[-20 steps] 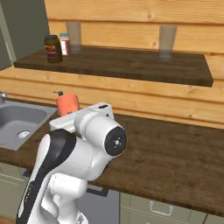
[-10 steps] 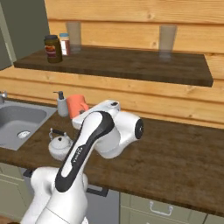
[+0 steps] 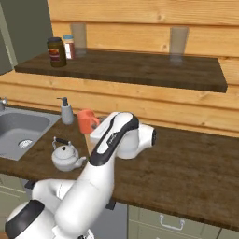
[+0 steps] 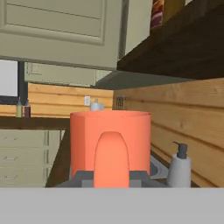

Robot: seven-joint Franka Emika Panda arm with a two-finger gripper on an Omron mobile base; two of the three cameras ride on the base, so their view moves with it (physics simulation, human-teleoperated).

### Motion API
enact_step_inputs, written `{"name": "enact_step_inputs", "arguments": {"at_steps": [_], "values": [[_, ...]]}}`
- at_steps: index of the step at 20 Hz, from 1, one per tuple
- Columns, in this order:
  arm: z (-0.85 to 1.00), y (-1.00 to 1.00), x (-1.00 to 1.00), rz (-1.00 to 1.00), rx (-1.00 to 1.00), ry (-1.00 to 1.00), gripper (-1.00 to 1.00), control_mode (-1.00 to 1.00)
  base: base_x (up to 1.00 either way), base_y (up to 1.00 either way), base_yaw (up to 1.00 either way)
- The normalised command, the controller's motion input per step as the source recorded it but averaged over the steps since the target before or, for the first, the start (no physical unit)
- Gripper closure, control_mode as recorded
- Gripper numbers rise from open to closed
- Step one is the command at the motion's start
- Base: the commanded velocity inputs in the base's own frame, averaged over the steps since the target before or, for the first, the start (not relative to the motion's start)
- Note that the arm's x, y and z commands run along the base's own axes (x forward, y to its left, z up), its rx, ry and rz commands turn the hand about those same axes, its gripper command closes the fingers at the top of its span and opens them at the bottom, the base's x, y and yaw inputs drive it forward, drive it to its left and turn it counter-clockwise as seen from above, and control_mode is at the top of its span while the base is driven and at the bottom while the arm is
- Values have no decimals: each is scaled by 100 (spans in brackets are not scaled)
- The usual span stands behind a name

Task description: Pick the kettle from the counter and place it on the tray. Then pick the mug from the cabinet and place it on the tray. Then close the cabinet doors.

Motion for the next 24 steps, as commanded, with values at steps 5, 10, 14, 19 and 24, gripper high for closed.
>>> {"name": "enact_step_inputs", "arguments": {"at_steps": [5,10,14,19,24], "values": [[-48,5,55,3,0,-4,100,-100,0,0,0],[-33,27,58,0,-4,0,100,-100,0,0,0],[-28,18,53,0,-3,0,100,-100,0,0,0],[-35,12,56,0,-3,0,100,-100,0,0,0],[-42,18,51,0,-4,-1,100,-100,0,0,0]]}}
